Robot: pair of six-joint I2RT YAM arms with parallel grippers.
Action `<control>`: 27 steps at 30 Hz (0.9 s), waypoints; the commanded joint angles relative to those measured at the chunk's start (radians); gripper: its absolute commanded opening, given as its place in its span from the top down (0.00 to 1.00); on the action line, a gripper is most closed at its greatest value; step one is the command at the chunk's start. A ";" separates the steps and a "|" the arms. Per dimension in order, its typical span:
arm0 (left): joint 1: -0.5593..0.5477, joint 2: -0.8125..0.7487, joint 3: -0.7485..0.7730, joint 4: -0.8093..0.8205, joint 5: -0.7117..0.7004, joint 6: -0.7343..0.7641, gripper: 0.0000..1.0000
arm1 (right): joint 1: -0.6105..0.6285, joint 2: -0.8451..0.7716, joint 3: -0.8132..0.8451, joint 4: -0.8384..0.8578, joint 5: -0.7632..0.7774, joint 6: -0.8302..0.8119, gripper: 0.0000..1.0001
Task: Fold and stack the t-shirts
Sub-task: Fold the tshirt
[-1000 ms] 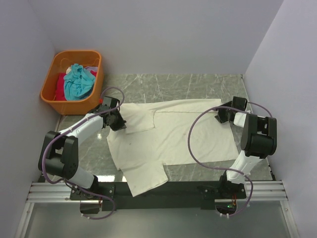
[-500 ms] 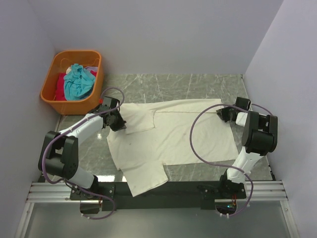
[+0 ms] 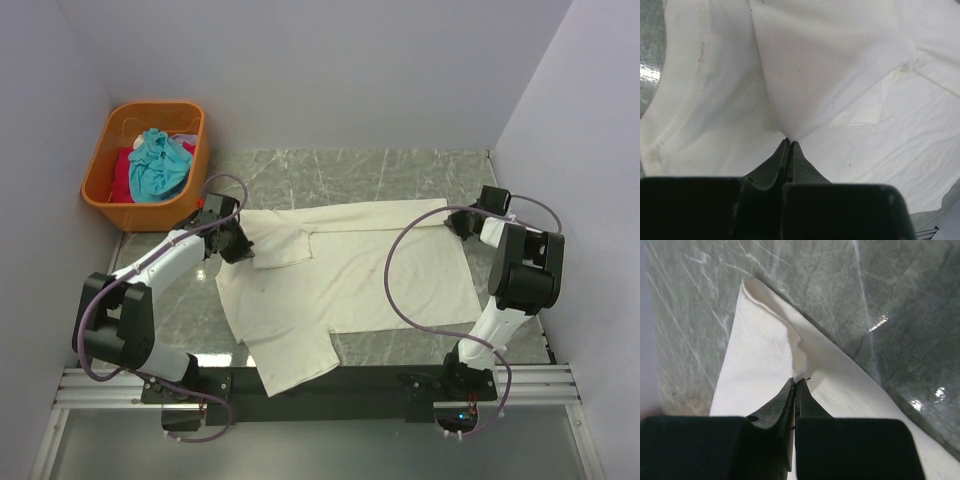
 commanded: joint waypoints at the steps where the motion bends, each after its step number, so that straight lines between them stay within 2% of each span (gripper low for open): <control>1: -0.004 -0.036 0.042 -0.024 0.023 -0.029 0.99 | -0.008 -0.053 0.065 -0.068 0.058 -0.102 1.00; 13: -0.007 -0.079 -0.024 -0.005 0.051 -0.075 0.98 | -0.008 -0.013 0.090 -0.114 0.061 -0.164 1.00; 18: -0.010 -0.076 -0.057 0.028 0.054 -0.086 0.96 | -0.009 0.018 0.104 -0.120 0.055 -0.173 0.93; 19: -0.010 -0.075 -0.061 0.033 0.060 -0.089 0.96 | -0.008 0.015 0.105 -0.128 0.059 -0.173 0.88; 22: -0.016 -0.073 -0.075 0.042 0.071 -0.095 0.89 | -0.009 -0.007 0.105 -0.141 0.067 -0.176 0.76; 23: -0.016 -0.079 -0.078 0.047 0.074 -0.096 0.79 | -0.006 -0.015 0.105 -0.146 0.067 -0.182 0.65; 26: -0.016 -0.114 -0.090 0.059 0.053 -0.096 0.60 | 0.014 -0.071 0.091 -0.151 0.081 -0.217 0.49; 27: -0.010 -0.125 -0.090 0.058 0.039 -0.092 0.46 | 0.026 -0.087 0.088 -0.157 0.082 -0.225 0.45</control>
